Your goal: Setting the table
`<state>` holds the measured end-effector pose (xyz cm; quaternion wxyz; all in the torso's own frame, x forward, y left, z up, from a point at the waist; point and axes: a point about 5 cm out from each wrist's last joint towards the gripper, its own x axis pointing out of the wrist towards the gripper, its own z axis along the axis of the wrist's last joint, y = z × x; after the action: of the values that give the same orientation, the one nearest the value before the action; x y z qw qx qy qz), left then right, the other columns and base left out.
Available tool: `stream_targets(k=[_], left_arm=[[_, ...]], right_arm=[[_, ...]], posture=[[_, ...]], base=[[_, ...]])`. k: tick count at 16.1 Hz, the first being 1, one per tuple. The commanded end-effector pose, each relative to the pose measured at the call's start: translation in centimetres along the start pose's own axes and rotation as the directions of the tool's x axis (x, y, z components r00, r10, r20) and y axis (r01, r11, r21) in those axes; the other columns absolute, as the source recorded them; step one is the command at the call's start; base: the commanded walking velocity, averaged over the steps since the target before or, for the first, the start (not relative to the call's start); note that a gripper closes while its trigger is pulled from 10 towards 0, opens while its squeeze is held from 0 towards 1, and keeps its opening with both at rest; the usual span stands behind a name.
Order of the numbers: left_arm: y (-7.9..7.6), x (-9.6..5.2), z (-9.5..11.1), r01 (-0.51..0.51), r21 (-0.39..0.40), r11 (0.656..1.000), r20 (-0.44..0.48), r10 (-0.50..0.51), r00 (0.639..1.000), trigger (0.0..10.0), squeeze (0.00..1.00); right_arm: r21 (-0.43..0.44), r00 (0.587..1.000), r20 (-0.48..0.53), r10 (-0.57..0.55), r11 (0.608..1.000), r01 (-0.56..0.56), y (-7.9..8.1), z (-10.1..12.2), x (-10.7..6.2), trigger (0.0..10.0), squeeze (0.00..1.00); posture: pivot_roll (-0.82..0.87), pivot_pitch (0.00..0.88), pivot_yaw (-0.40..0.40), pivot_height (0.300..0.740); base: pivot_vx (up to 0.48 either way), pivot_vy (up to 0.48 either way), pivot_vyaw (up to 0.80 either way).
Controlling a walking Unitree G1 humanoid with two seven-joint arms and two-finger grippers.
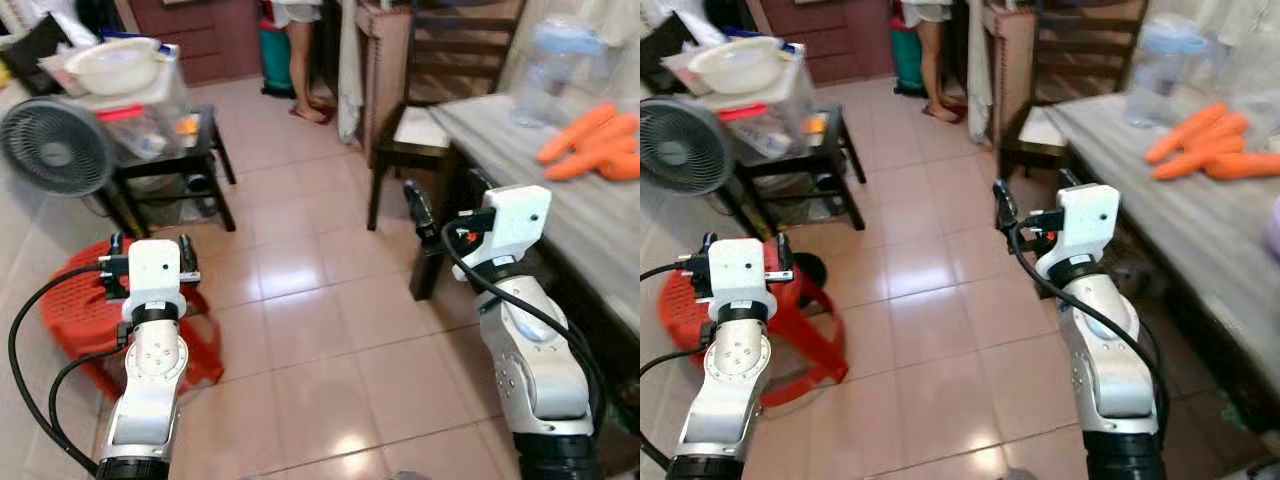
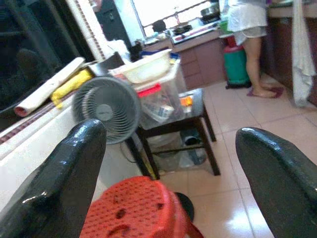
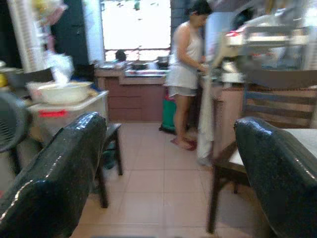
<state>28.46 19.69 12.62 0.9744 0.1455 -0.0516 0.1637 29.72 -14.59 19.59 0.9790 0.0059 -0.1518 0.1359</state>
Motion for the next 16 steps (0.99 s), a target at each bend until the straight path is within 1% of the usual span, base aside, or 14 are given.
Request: stream_targets(k=[1, 4, 6, 8, 9, 11, 12, 13, 15, 16], left_arm=[[0.7, 0.0, -0.6, -0.017, 0.019, 1.000, -0.022, 0.017, 1.000, 10.0, 0.00], [0.6, 0.0, -0.7, -0.016, 0.020, 1.000, -0.025, 0.016, 1.000, 10.0, 0.00], [0.2, 0.0, -1.0, -0.008, 0.026, 1.000, -0.035, 0.009, 0.999, 10.0, 0.00], [-0.6, -0.2, -1.7, 0.022, 0.047, 0.999, -0.042, -0.020, 0.999, 10.0, 0.00], [-0.9, -0.2, -2.2, 0.042, 0.033, 0.999, -0.055, -0.040, 0.998, 10.0, 0.00], [-0.7, -0.4, -3.6, 0.024, 0.028, 0.999, -0.110, -0.021, 0.994, 10.0, 0.00], [-0.7, -0.4, -4.0, 0.020, 0.015, 1.000, -0.129, -0.018, 0.992, 10.0, 0.00], [-0.7, -0.5, -4.5, 0.014, 0.024, 1.000, -0.142, -0.011, 0.990, 10.0, 0.00], [-0.7, -0.8, -6.1, 0.036, 0.009, 0.999, -0.191, -0.033, 0.981, 10.0, 0.00], [-1.0, -1.2, -7.4, 0.065, 0.017, 0.998, -0.234, -0.059, 0.970, 10.0, 0.00]], right_arm=[[0.008, 0.999, 0.021, 0.035, 0.999, -0.035, 0.9, 0.4, 0.4, 10.0, 0.00], [0.014, 0.999, 0.026, 0.032, 0.999, -0.033, 0.9, 0.3, 0.5, 10.0, 0.00], [0.020, 0.999, 0.020, 0.026, 0.999, -0.027, 0.7, 0.1, 0.5, 10.0, 0.00], [0.051, 1.000, -0.011, 0.009, 0.999, -0.008, 0.4, -0.8, 0.3, 10.0, 0.00], [0.062, 1.000, -0.029, 0.002, 0.998, 0.000, 0.2, -1.4, 0.2, 10.0, 0.00], [0.074, 0.997, -0.079, 0.000, 0.997, 0.006, -0.3, -2.8, -0.1, 10.0, 0.00], [0.076, 0.996, -0.091, 0.000, 0.997, 0.007, -0.3, -3.2, -0.1, 10.0, 0.00], [0.083, 0.994, -0.105, 0.003, 0.996, 0.006, -0.4, -3.6, -0.2, 10.0, 0.00], [0.103, 0.987, -0.159, 0.007, 0.995, 0.010, -0.4, -5.3, -0.5, 10.0, 0.00], [0.119, 0.979, -0.204, 0.003, 0.993, 0.022, -0.3, -6.8, -0.9, 10.0, 0.00]], posture=[[-0.13, 0.131, 0.063, 0.740], [-0.13, 0.128, 0.064, 0.740], [-0.13, 0.127, 0.059, 0.740], [-0.13, 0.125, 0.053, 0.740], [-0.13, 0.122, 0.047, 0.740], [-0.13, 0.116, 0.038, 0.740], [-0.12, 0.112, 0.035, 0.740], [-0.12, 0.112, 0.033, 0.740], [-0.12, 0.110, 0.028, 0.740], [-0.12, 0.107, 0.024, 0.740]], base=[[0.000, 0.480, 0.80], [0.000, 0.480, 0.72], [0.000, 0.480, 0.00], [0.000, 0.000, 0.00], [0.000, 0.000, 0.00], [0.000, 0.000, 0.00], [0.000, 0.000, 0.00], [0.000, 0.000, 0.00], [0.000, 0.000, 0.00], [0.000, 0.000, 0.00]])
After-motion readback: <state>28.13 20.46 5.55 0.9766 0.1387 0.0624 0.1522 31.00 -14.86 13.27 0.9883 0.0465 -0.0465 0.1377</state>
